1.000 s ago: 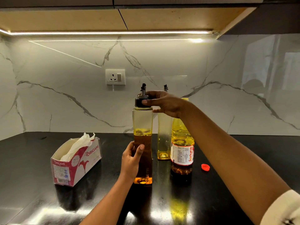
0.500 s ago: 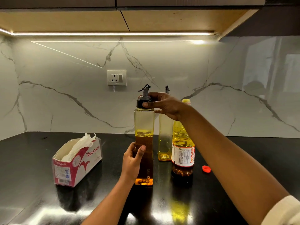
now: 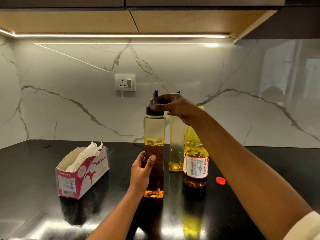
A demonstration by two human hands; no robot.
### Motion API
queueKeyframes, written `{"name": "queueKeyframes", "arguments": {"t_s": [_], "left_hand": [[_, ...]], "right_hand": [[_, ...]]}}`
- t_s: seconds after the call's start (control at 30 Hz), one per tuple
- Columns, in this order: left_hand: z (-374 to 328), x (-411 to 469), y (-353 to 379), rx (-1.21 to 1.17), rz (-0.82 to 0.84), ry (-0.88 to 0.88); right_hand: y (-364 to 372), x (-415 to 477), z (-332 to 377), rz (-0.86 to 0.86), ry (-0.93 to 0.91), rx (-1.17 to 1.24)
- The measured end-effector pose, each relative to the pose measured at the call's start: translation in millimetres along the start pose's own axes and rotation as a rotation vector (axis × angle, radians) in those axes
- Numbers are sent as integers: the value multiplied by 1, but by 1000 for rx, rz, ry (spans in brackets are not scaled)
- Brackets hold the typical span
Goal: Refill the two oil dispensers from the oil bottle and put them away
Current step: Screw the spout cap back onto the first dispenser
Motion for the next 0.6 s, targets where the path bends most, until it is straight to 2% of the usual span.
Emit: {"name": "queueKeyframes", "arguments": {"t_s": [0.13, 0.27, 0.3, 0.37, 0.47, 0.6], "left_hand": [[-1, 0, 0, 1, -2, -5], [0, 0, -2, -16, 5, -18], [1, 1, -2, -24, 8, -22], [2, 1, -2, -38, 14, -29], [0, 2, -1, -44, 1, -26], [-1, 1, 2, -13, -21, -3]], "right_hand": [[12, 5, 7, -64, -68, -145], [10, 10, 1, 239, 167, 110], [8, 11, -2, 306, 177, 177], [10, 12, -9, 335, 159, 291], [24, 14, -13, 179, 114, 276], [33, 9, -14, -136, 85, 174]]}}
Point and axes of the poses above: each hand's wrist, its own x-axis towards the middle knuckle, its own y-axis out of the palm, z = x × y, the point moved 2 cm from there along x, towards the middle knuckle, and after that the axes turned 3 degrees about y, right-handed, at the moved point
